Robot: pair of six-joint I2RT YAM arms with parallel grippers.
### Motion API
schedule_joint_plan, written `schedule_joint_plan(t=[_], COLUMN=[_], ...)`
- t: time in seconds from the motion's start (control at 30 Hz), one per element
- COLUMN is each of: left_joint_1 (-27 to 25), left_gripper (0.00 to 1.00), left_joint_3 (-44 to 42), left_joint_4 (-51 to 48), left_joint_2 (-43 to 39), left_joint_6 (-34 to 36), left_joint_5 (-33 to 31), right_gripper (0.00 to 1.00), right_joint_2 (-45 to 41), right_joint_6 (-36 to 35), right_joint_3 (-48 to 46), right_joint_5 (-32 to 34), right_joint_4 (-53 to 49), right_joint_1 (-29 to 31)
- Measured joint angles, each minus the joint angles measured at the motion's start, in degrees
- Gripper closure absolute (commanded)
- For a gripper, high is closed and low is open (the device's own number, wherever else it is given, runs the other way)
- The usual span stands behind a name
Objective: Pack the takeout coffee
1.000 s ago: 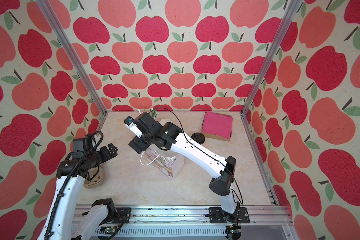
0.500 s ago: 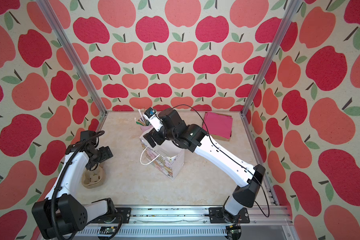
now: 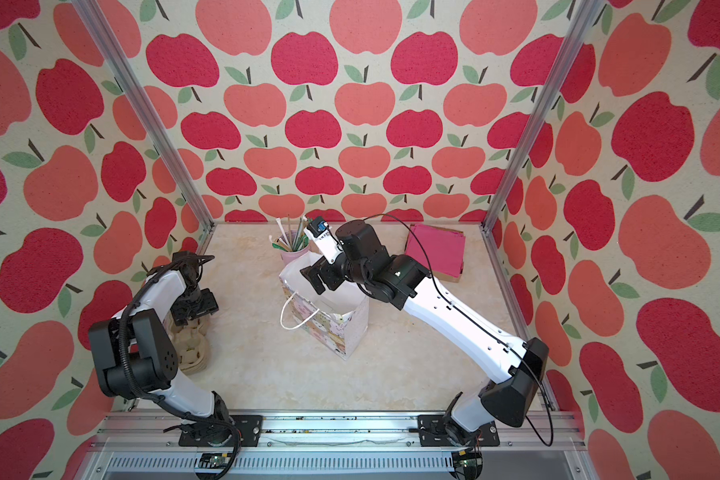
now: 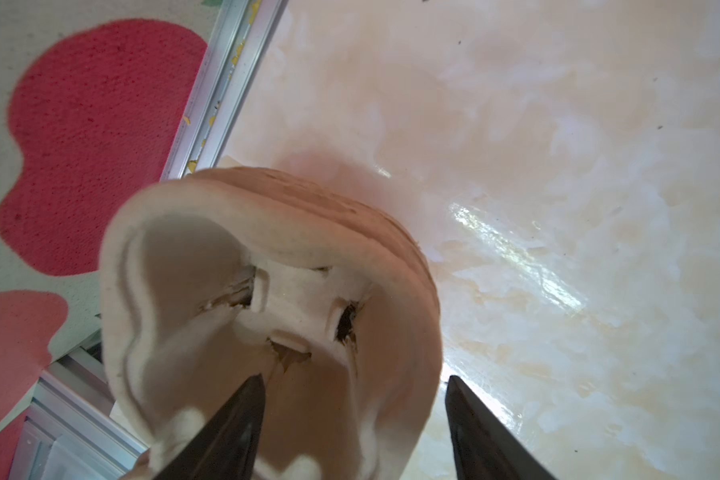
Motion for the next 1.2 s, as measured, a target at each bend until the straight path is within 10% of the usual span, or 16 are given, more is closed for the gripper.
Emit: schedule_joint_plan(t=[0.87,1.2], left_joint_1=[-8.07,-20.72], left_gripper=[0.9,1.0], left_joint_3=[-8.09,-10.67], left_joint_4=[2.51,-0.24], left_joint_2=[-8.72,-18.14], left_joint_6=[-11.08,-30.73], left_joint_5=[7.87,8.76], right_gripper=[0.01,0.01], right_joint_2=[-0.66,-2.84], right_joint_6=[-0.09,0.35], right_joint_3=[-4.79,-6.84], right_joint_5=[-2.73,-3.06], right_joint_4=[1.95,1.99], right_joint_1=[-4.61,-6.75])
